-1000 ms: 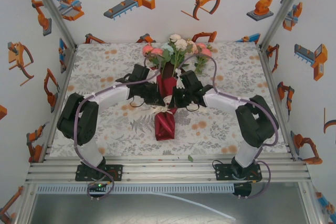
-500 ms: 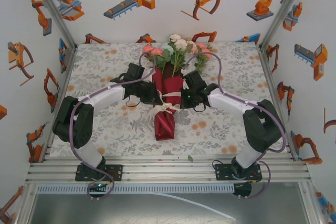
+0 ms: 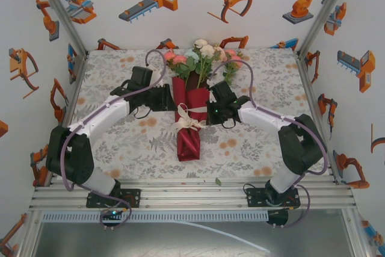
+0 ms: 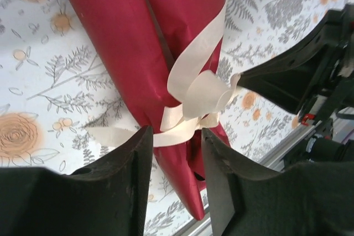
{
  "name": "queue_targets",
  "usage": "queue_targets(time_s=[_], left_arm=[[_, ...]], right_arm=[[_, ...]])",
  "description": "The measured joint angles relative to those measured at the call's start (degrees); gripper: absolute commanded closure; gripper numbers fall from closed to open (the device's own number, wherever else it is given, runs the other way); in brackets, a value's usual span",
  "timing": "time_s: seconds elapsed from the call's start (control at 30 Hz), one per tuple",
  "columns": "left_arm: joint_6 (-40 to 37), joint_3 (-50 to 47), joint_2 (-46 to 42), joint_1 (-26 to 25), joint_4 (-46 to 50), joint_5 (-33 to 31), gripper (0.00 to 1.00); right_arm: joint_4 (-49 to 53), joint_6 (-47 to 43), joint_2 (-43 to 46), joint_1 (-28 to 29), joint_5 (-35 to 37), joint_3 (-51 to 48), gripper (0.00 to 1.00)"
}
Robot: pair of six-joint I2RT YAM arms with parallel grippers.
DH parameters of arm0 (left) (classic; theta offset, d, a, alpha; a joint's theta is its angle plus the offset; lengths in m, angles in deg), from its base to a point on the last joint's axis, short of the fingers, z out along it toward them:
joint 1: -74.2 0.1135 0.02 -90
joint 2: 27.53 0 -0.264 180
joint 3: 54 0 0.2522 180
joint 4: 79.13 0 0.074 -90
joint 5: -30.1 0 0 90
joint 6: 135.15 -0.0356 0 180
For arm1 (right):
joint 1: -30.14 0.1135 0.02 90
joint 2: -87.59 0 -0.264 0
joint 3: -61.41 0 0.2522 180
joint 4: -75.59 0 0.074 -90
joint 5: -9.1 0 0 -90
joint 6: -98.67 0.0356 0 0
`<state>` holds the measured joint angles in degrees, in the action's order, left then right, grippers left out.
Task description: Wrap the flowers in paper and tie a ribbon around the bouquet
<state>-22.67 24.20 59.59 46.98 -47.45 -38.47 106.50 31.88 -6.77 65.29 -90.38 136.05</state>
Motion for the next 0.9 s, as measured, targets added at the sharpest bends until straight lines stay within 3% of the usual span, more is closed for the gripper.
queue_targets(time_s=[0.17, 0.23, 0.33, 0.47, 0.57, 0.9], left_arm=[[1.05, -0.02, 1.66, 0.0, -6.49, 2.34, 0.29], [1.07, -0.02, 3.41, 0.17, -9.16, 4.68, 0.28], [1.18, 0.22, 6.91, 0.5, -11.1, 8.11, 0.37], [1.11, 0.26, 9.75, 0.81, -10.58, 11.17, 0.78], [0.87, 0.26, 9.33, 1.07, -9.64, 11.43, 0.97], [2.67, -6.21, -0.5, 7.28, -6.25, 6.8, 1.0]], right_arm=[[0.0, -0.15, 0.0, 0.0, -0.2, 0.15, 1.0], [0.0, -0.15, 0.0, 0.0, -0.44, 0.28, 1.0], [0.0, -0.15, 0.0, 0.0, -0.96, 0.68, 1.0], [0.02, 0.02, 0.0, 0.0, -0.68, 0.81, 1.0], [0.46, 1.03, 0.0, 0.02, 1.88, 1.05, 1.0], [6.47, 4.5, 0.74, -0.11, 15.19, 0.92, 1.0]])
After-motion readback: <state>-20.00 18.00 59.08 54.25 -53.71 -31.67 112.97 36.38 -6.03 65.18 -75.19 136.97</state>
